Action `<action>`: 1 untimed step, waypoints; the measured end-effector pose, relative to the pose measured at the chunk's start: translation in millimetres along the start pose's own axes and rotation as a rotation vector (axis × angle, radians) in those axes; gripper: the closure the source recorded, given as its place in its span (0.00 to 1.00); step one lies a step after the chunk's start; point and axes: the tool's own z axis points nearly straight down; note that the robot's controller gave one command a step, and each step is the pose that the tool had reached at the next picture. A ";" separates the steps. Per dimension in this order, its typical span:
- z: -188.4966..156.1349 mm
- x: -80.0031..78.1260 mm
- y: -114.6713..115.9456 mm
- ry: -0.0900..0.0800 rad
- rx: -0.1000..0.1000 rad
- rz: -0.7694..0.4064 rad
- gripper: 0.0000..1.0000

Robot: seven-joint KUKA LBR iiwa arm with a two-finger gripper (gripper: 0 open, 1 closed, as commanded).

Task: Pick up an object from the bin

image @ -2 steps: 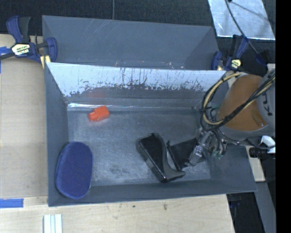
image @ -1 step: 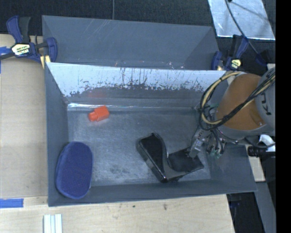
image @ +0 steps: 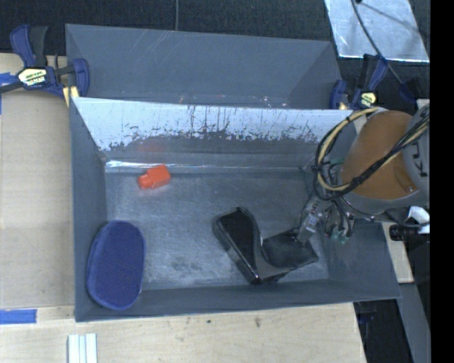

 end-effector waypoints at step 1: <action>-122.1 -3.4 0.3 -0.007 -0.002 -0.002 1.00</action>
Offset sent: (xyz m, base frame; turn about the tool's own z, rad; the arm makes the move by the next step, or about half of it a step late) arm 0.0001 0.0000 0.1169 0.0000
